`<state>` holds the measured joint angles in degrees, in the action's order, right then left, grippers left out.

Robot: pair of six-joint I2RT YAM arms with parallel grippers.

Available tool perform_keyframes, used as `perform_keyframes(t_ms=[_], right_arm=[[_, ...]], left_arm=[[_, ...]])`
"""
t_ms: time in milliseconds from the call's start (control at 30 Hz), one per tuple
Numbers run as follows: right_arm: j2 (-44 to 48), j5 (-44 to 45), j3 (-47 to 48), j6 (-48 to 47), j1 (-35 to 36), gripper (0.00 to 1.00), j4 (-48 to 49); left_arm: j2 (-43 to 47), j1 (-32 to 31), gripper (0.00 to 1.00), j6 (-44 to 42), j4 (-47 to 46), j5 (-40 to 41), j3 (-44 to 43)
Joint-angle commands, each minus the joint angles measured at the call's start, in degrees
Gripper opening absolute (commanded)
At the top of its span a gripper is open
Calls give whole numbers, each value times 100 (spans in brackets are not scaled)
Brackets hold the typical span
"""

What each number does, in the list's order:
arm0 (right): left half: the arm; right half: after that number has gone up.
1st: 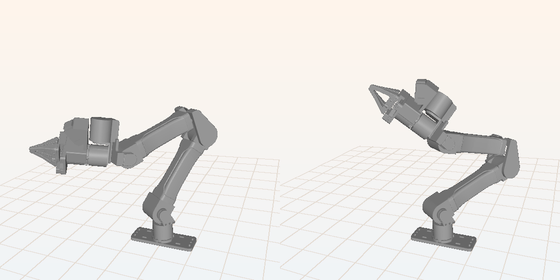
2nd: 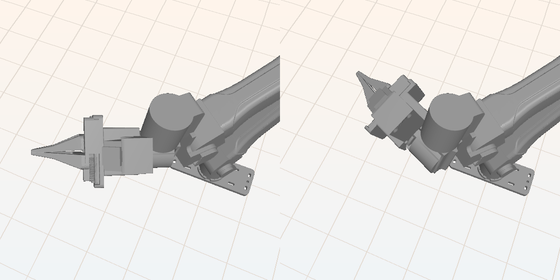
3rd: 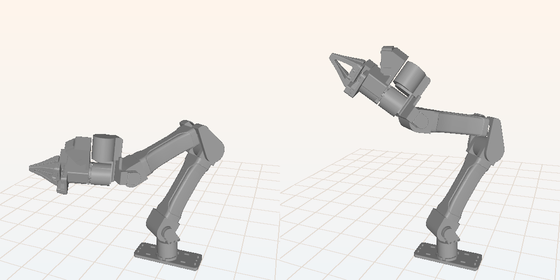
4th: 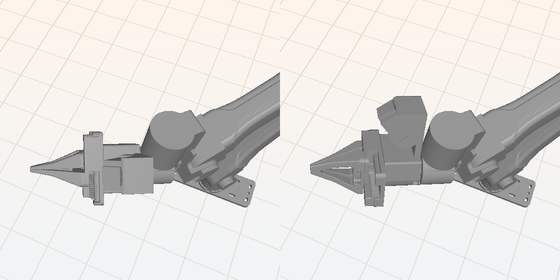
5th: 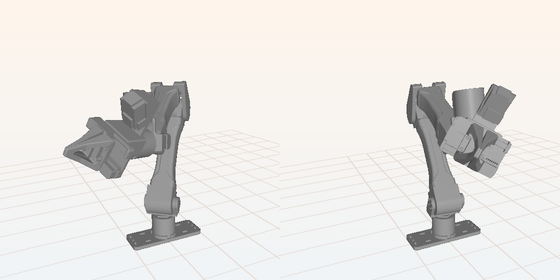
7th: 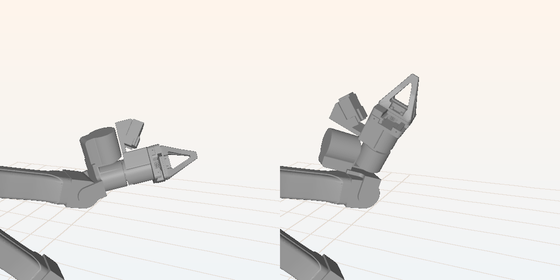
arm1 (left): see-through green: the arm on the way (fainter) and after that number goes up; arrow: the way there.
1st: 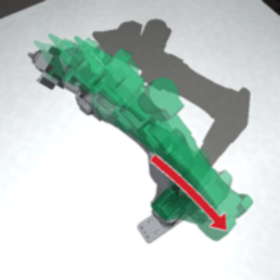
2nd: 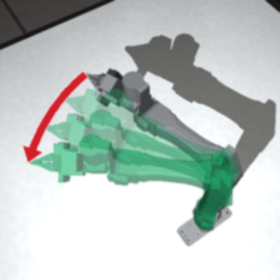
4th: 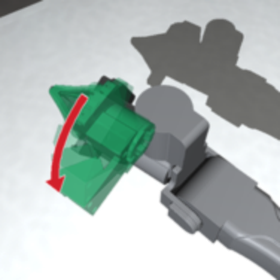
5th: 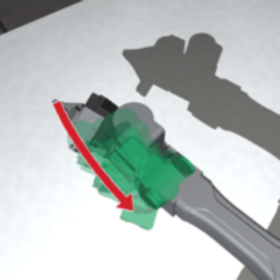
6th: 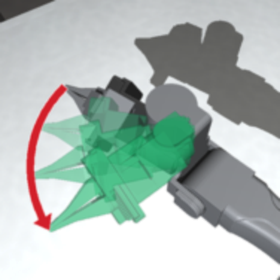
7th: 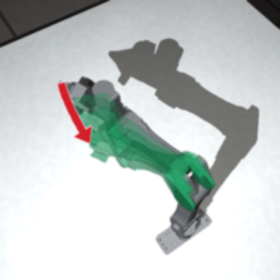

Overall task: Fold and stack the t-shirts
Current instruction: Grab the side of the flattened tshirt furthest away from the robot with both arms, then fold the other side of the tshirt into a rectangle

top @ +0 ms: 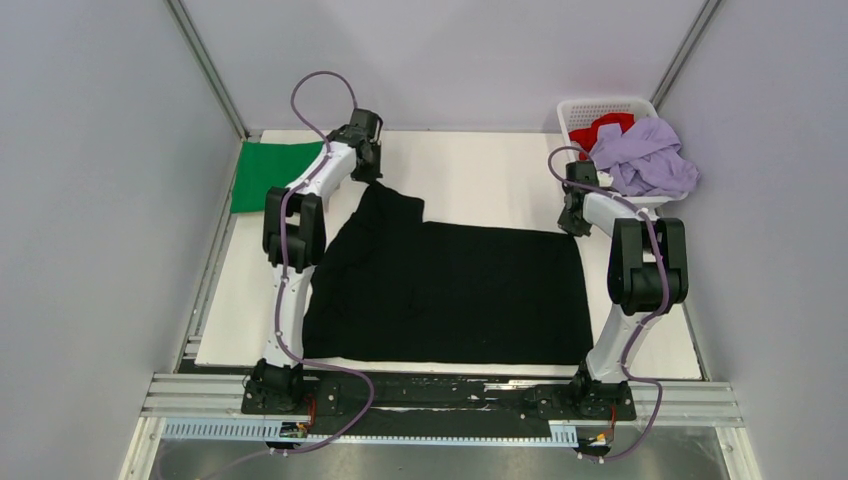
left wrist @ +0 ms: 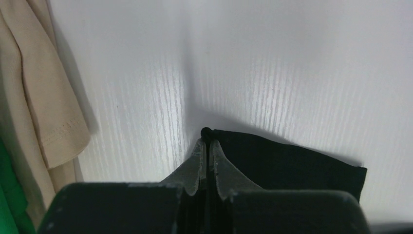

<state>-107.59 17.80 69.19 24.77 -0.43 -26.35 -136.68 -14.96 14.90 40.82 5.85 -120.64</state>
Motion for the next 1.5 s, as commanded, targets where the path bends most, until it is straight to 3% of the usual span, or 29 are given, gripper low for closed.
perform_keyframes(t_ms=[0,133,333,600,767,1133,1467], right_arm=[[-36,-55,187,-519,7,2,450],[334,-121,-70,-666,191,0,570],[1072,-136,-599,-746,438,0,612],[2070,-150,-1191,-640,759,0,226],[2742,-171,-1603,-410,799,0,-133],[3819,-255,-2224,-329,798,0,-646],[4660,361,-2703,-629,792,0,-376]], left_arm=[[731,20,0,-207,-316,-282,86],[1392,15,0,-225,-706,-746,840],[2819,-67,0,-191,-1504,-1345,2646],[4507,-429,0,-44,-1841,-1466,4695],[5870,-667,0,467,-1894,-1323,5719],[8202,-973,0,1542,-1027,-1026,7321],[9509,-1070,0,2270,172,-859,7818]])
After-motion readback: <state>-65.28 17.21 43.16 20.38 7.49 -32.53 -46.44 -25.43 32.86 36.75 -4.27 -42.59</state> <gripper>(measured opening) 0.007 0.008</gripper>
